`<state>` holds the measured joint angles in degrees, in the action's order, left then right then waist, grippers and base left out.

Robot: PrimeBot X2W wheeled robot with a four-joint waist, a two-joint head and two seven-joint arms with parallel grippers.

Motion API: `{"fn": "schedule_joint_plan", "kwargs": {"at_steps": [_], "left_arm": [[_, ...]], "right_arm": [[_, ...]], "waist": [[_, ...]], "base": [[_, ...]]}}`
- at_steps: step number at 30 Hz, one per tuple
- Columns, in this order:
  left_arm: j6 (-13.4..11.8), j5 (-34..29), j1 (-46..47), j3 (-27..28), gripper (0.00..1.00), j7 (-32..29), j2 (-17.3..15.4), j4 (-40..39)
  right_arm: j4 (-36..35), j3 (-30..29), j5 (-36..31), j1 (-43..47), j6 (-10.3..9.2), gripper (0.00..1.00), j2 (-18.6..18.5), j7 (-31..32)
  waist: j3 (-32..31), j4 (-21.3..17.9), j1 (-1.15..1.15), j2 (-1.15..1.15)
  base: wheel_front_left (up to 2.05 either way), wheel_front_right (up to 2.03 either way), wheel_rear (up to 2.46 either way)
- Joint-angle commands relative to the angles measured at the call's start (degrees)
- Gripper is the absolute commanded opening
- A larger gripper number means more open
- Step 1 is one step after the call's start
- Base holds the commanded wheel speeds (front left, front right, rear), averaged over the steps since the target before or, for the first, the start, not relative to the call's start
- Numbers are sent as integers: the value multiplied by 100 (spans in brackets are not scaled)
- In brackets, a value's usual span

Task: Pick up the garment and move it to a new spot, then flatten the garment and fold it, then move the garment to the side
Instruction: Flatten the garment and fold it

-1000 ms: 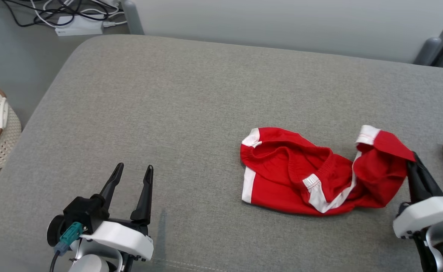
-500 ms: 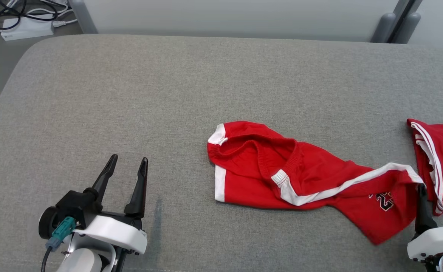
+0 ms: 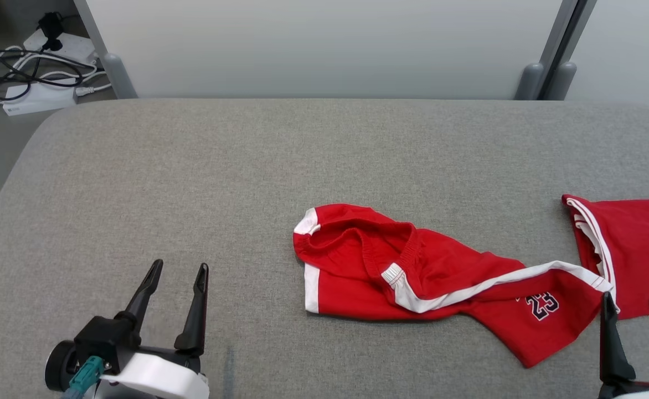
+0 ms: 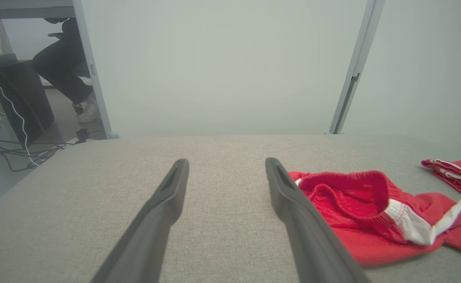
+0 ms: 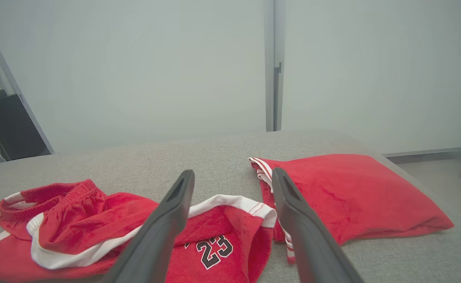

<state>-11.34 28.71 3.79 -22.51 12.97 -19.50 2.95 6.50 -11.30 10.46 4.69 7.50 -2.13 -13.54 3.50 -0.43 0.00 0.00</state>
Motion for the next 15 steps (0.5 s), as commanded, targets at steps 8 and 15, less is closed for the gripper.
{"fn": "schedule_joint_plan", "kwargs": {"at_steps": [8, 15], "left_arm": [[-340, -7, -382, 274, 100, -135, -231, -716], [-400, -35, -472, 215, 100, -281, -305, -938]], "right_arm": [[-792, 257, 280, 770, -1, 100, -77, 137], [-773, 257, 381, 772, -1, 100, -76, 136]], "waist": [[-238, -99, 0, 0], [-245, -142, 0, 0]], "base": [[0, 0, 0], [0, 0, 0]]}}
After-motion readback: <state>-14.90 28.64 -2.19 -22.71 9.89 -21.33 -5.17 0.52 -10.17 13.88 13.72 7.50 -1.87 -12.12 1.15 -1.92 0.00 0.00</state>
